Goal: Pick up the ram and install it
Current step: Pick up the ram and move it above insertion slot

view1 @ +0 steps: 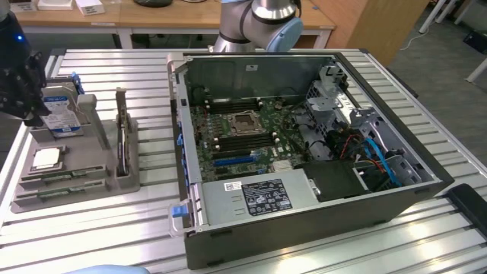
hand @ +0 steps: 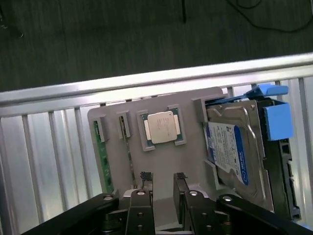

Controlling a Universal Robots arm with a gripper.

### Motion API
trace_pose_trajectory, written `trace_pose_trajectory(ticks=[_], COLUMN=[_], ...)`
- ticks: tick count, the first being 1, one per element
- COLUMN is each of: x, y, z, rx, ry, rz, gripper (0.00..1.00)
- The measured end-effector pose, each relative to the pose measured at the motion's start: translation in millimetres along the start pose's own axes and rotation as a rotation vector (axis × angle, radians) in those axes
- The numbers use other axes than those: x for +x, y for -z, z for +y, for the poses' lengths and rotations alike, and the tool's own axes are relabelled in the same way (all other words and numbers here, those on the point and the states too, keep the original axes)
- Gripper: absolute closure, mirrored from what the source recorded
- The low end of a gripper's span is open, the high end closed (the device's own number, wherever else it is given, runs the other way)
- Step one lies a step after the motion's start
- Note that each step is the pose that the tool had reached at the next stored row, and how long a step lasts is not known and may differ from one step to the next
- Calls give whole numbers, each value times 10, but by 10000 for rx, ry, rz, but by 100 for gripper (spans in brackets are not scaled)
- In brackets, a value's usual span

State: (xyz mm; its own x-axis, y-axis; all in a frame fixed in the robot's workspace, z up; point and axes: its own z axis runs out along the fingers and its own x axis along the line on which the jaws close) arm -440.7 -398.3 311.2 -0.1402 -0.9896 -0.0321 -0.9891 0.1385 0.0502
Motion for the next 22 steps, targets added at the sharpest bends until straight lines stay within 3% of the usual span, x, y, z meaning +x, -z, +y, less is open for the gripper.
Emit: trace_pose_trajectory(ticks=[9, 15, 22], x=[0, 7, 117], y=[0, -9, -23], z=[5, 3, -13], rx=[-47, -46, -12], ry=[1492, 1511, 1617], rz=[75, 76, 79], gripper=[69, 69, 69])
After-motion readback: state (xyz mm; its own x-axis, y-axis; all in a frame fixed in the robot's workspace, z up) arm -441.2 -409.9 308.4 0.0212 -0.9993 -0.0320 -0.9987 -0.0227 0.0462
